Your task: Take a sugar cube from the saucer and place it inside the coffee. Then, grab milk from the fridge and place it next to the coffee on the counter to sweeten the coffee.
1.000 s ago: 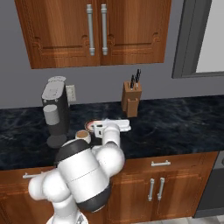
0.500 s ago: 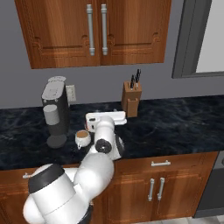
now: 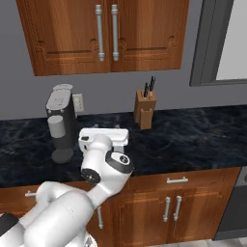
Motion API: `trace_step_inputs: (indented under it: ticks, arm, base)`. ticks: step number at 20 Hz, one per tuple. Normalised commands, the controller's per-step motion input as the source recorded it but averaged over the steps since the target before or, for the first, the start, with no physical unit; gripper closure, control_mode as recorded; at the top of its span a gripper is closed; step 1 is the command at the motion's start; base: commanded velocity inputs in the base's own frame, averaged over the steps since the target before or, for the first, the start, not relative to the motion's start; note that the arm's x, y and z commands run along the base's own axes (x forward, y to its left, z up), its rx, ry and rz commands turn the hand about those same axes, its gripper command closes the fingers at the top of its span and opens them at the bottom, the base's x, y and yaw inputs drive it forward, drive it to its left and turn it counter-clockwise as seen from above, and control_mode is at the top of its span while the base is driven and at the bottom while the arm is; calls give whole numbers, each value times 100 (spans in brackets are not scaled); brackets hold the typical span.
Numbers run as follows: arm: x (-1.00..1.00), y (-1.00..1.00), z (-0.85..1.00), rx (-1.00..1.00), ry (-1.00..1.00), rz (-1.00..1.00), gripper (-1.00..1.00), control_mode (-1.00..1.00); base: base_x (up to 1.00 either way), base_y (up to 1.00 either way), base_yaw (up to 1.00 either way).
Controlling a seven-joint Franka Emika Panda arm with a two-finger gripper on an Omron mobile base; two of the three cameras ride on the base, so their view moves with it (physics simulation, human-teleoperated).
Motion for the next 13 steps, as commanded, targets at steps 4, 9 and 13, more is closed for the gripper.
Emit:
trace_step_inputs:
  ticks: [4,9,13]
  arm:
    - [-51,-96,94,5,-5,0,-100,-100]
    - [-56,-66,100,8,-11,1,-100,-100]
    - [-76,-30,100,5,-7,8,-100,-100]
  base:
    - [0,0,0]
    - [0,0,0]
    - [0,0,0]
